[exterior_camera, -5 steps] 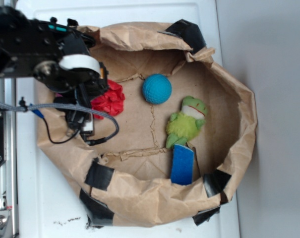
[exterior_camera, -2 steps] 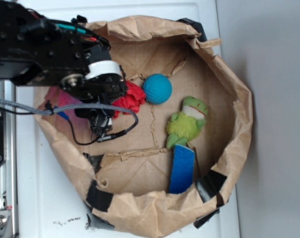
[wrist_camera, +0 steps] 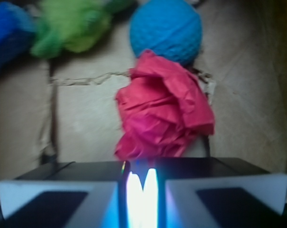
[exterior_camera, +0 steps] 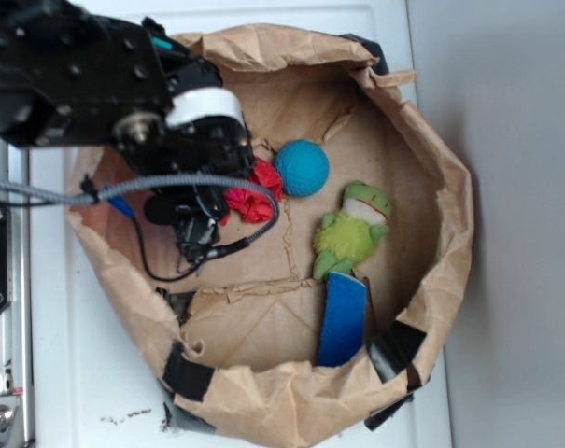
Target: Grab the red paper.
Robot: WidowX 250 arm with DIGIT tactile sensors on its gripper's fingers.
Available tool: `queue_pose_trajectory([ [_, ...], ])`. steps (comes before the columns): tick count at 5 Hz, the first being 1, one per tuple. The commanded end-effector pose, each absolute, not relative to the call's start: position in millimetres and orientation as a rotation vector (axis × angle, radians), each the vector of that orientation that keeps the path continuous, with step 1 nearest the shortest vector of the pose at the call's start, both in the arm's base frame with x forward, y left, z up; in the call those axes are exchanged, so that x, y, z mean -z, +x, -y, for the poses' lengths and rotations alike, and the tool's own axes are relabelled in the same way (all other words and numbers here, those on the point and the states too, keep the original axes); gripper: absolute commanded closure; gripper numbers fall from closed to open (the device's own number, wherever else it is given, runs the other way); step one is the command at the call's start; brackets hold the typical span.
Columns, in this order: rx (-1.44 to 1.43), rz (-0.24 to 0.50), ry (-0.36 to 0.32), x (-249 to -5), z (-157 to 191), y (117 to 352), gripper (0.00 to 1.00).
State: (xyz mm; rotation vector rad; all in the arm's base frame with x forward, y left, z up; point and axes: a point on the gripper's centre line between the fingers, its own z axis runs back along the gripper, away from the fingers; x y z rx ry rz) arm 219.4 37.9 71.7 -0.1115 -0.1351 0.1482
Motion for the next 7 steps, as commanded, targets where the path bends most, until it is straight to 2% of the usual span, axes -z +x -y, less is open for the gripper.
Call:
queue_pose_trajectory([
  [1, -0.195, 0.169, -0.195, -124.2, -59.9, 229.2, 1.0],
  [2, -0.324, 0.166, -0.167, -109.3, -55.9, 236.4, 0.0],
  [3, -0.406, 0.161, -0.14, -93.7, -50.4, 245.4, 0.0],
  [5, -0.365, 0.208, -0.09, -52.8, -28.8, 246.0, 0.0],
  [7, -0.338, 0.226, -0.037, -26.6, -17.3, 247.4, 0.0],
])
